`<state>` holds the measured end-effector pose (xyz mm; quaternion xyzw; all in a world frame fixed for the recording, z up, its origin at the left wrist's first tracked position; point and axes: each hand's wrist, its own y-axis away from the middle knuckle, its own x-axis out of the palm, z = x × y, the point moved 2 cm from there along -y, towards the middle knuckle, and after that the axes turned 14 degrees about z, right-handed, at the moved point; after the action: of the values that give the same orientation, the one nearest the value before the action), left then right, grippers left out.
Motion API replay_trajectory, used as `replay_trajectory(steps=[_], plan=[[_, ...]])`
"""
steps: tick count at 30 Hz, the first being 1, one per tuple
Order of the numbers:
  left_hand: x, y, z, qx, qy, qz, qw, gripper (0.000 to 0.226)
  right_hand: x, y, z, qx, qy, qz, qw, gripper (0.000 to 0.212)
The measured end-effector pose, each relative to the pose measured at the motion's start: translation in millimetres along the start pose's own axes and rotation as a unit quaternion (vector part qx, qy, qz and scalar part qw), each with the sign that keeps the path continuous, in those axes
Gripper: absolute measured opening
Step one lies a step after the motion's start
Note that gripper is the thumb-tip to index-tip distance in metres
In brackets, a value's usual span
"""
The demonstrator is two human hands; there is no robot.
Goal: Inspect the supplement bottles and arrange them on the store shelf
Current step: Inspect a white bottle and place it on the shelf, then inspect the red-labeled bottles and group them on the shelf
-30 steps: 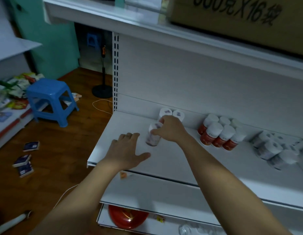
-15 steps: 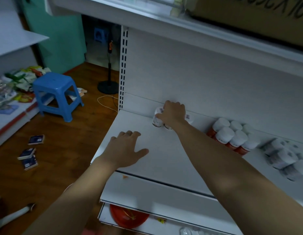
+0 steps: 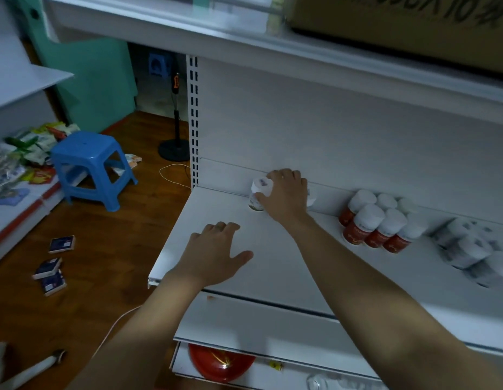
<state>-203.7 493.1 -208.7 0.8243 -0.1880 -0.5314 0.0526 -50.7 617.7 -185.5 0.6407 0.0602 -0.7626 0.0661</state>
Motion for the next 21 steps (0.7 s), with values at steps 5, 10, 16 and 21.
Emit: replay_trajectory(steps=[5,10,16,21], plan=[[0.0,-5.1,-20.3,0.03,0.007,-0.021,0.999,0.07,-5.3,56.1,-13.9,-0.005,-0.023,-0.002,1.0,0.05],[5.5,-10.4,-51.7,0.078,-0.038,-0.026,0.996,0.069,-12.3,122.9,-59.6,0.049,-0.083,-0.005,0.995,0.056],[17.7,-14.6,-108.7,0.155,-0.066,-0.022,0.985,0.068,-30.5,192.6,-121.6,0.15,-0.111,-0.024,0.982,0.06],[32.5,-17.7,-158.2,0.181,-0.047,-0.03,0.982,0.067,-39.1,230.9,-166.8,0.195,-0.157,-0.079,0.965,0.064]])
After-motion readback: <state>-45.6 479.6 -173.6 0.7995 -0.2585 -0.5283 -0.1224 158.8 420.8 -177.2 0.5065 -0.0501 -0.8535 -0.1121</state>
